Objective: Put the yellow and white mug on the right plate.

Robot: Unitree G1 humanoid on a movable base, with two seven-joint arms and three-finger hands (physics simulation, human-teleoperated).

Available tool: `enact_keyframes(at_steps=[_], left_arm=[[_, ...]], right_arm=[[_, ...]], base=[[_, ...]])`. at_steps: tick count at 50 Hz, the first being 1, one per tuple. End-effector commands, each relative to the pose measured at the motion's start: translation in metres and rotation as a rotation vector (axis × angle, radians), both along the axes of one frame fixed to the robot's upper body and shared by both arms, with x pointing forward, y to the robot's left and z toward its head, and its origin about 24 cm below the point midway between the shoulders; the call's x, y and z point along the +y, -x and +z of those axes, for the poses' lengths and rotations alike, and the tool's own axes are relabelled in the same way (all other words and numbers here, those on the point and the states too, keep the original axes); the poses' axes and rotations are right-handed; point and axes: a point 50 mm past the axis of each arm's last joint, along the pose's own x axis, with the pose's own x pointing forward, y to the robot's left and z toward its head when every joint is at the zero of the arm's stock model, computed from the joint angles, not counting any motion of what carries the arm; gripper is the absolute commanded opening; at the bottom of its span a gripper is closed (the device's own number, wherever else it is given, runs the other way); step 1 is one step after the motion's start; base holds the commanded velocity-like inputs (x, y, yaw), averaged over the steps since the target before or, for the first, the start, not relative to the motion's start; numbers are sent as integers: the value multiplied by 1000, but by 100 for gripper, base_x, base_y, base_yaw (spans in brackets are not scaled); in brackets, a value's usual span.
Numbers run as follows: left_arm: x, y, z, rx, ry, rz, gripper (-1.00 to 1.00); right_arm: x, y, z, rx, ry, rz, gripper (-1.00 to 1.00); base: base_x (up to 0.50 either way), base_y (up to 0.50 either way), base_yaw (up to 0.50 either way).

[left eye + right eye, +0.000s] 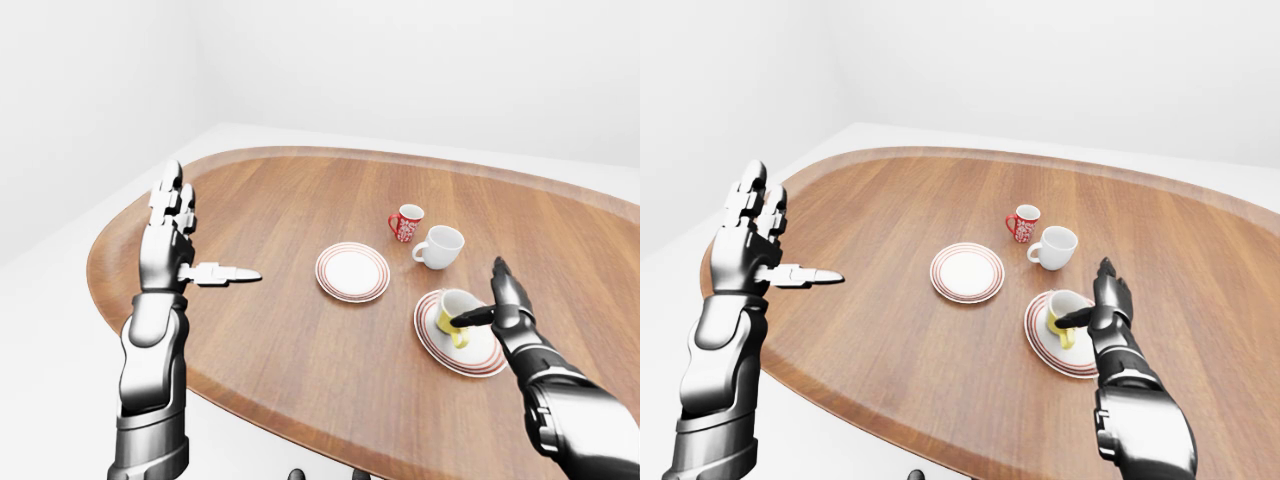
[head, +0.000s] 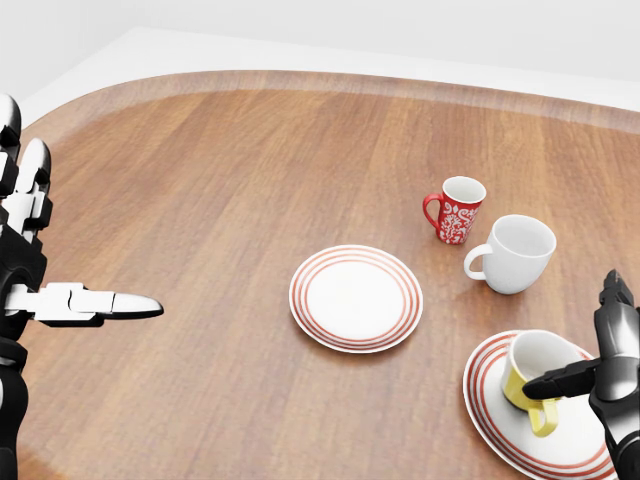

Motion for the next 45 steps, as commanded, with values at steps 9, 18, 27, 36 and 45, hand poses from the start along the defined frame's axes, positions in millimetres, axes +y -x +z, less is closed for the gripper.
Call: enact_keyframes(at_steps=[9, 18, 27, 36, 45], left_arm=[[-1, 0, 0, 0, -1, -4, 100], [-2, 0, -2, 7, -1, -4, 100], [-2, 1, -1, 2, -2, -4, 100], [-2, 0, -2, 6, -2, -5, 100], [-2, 0, -2, 7, -3, -5, 100]], right_arm=[[0, -1, 1, 1, 0, 6, 100], [0, -3, 4, -15, -12, -1, 100], [-1, -6, 9, -36, -22, -5, 100], [-2, -10, 14, -58, -36, -2, 100], [-2, -15, 23, -91, -49, 5, 100]], base=[[0, 0, 0], [0, 0, 0], [0, 0, 0], [0, 0, 0], [0, 0, 0]])
